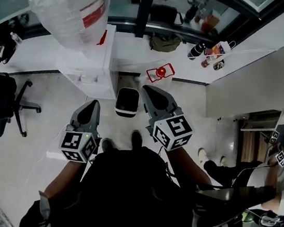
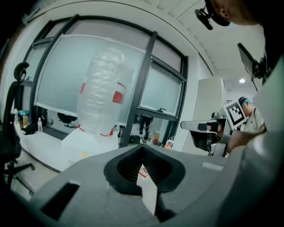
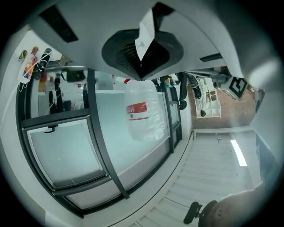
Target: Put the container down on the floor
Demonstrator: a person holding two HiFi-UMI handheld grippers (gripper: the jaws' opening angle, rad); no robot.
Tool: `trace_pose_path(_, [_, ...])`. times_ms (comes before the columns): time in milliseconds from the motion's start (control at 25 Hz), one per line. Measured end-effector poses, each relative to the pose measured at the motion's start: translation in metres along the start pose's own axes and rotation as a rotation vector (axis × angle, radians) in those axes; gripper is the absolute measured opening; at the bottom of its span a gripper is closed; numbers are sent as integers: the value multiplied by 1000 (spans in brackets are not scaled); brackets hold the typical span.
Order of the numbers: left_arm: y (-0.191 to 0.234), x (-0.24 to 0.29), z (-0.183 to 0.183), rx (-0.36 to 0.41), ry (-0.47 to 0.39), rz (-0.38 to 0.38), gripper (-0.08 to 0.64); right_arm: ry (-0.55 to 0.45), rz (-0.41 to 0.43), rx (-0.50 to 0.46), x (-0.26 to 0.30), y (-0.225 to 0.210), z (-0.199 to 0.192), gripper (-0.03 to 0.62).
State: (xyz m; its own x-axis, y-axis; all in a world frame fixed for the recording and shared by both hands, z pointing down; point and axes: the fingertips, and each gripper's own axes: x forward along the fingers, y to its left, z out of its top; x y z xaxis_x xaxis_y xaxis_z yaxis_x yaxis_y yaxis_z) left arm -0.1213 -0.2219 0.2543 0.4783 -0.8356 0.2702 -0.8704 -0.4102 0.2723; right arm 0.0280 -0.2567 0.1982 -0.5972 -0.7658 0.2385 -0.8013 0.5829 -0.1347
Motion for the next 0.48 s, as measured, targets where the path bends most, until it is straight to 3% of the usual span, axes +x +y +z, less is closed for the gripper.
trace_pose_path(480, [-4,-7,32,21,-71,-5,6,-23,-61,-37,-15,-8,11,8])
